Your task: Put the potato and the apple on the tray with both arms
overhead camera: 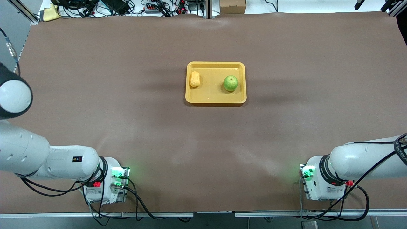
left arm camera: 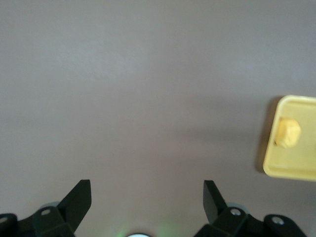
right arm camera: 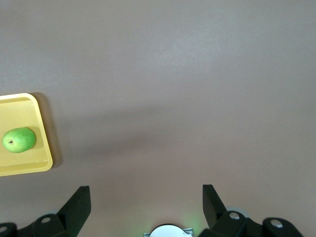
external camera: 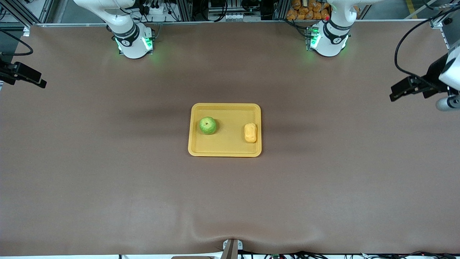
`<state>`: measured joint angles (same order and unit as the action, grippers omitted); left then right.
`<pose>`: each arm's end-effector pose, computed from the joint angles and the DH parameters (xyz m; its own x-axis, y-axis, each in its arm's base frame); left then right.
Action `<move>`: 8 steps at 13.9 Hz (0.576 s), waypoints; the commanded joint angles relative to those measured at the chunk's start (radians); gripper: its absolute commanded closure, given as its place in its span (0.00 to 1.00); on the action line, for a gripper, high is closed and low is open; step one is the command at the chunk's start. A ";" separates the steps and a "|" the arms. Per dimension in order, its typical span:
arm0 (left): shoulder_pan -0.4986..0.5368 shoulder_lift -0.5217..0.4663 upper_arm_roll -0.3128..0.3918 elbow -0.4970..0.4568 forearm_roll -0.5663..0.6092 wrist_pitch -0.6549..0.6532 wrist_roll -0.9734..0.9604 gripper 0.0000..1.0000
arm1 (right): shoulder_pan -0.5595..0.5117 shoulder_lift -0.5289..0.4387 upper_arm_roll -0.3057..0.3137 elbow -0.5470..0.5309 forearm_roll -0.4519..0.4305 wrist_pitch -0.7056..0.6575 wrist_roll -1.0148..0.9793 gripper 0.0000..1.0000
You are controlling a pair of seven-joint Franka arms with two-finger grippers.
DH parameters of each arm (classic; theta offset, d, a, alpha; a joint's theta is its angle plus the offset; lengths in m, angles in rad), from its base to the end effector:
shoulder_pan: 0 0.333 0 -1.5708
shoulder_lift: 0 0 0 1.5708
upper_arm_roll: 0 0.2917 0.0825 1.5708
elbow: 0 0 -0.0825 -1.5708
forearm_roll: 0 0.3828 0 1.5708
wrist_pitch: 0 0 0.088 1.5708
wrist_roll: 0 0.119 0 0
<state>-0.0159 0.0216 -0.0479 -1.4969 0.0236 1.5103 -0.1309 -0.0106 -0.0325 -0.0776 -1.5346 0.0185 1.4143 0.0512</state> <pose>0.5528 -0.0321 0.6056 0.9976 0.0684 -0.0051 0.0683 -0.9974 -0.0234 0.5246 -0.0446 0.6095 0.9868 -0.1355 -0.0887 -0.1374 -0.9904 -0.0165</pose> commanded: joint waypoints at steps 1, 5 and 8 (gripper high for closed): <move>-0.038 -0.121 0.068 -0.120 -0.054 0.005 0.047 0.00 | -0.003 0.011 0.004 0.027 0.014 -0.011 0.009 0.00; -0.038 -0.187 0.045 -0.177 -0.037 -0.001 0.045 0.00 | -0.005 0.031 0.004 0.027 0.009 -0.012 0.007 0.00; -0.036 -0.201 0.022 -0.166 -0.002 -0.005 0.045 0.00 | -0.012 0.034 0.004 0.030 0.003 -0.008 0.004 0.00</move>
<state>-0.0502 -0.1529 -0.0145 -1.6488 -0.0042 1.5081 -0.0958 -0.0114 -0.0111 -0.0777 -1.5340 0.0186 1.4155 0.0512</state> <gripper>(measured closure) 0.000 0.000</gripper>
